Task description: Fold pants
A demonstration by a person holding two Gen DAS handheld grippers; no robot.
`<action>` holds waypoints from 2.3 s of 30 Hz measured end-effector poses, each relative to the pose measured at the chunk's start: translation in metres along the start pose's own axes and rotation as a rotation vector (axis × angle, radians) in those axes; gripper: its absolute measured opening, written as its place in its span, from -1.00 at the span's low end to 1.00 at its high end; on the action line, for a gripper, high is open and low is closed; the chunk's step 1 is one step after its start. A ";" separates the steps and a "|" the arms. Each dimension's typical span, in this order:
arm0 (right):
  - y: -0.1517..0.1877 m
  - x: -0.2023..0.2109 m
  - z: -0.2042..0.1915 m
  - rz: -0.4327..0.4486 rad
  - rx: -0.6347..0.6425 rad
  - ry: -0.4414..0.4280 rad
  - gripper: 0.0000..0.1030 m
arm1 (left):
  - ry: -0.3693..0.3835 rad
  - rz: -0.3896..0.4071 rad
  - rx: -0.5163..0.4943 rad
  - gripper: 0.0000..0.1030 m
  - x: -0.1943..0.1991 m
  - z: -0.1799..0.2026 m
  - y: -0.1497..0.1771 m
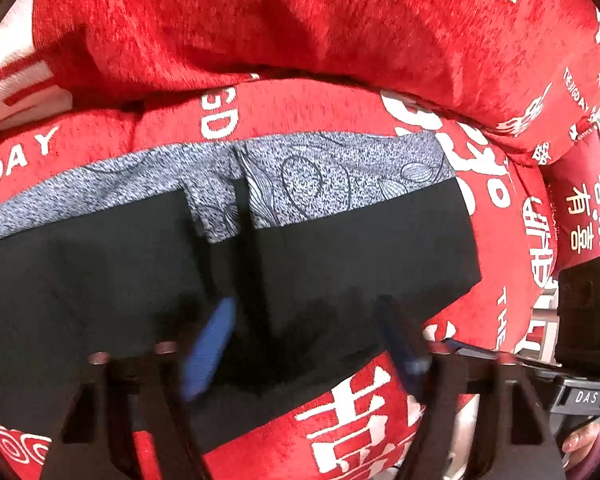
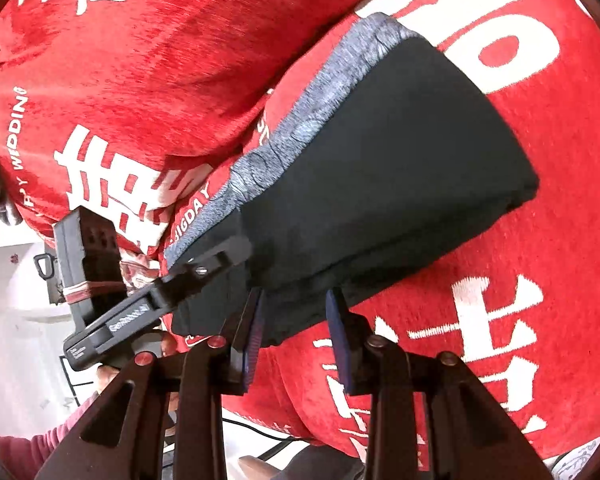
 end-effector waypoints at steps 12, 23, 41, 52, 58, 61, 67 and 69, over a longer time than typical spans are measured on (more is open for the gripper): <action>-0.001 0.007 0.005 0.020 -0.007 0.008 -0.32 | -0.010 -0.045 -0.048 -0.92 -0.002 0.004 0.011; -0.047 0.036 -0.005 0.110 0.131 0.154 -0.32 | -0.064 -0.014 -0.072 -0.92 -0.002 0.003 0.029; -0.093 -0.042 -0.028 0.010 0.334 0.390 -0.36 | -0.254 0.091 0.042 0.50 0.022 -0.019 0.038; -0.010 -0.104 -0.081 -0.102 0.390 0.310 -0.35 | -0.434 0.052 0.152 0.50 0.040 -0.085 0.064; 0.009 -0.102 -0.093 -0.132 0.424 0.353 -0.31 | -0.442 0.044 0.195 0.50 0.047 -0.099 0.079; 0.017 -0.101 -0.095 -0.144 0.447 0.387 -0.31 | -0.449 0.048 0.207 0.50 0.054 -0.102 0.086; 0.022 -0.099 -0.100 -0.167 0.440 0.429 -0.31 | -0.450 0.033 0.225 0.50 0.060 -0.108 0.097; 0.026 -0.097 -0.103 -0.174 0.447 0.438 -0.30 | -0.451 0.030 0.222 0.50 0.062 -0.109 0.100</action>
Point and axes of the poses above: each gripper's, at about its wrist camera, not at the fingertips, and x roughly against the way its jaws point, z to its right, y to its underside, the point moved 1 cm from there along -x, roughly the way its jaws point, and after that the axes turned 1 degree about x, right-handed, at the moved point
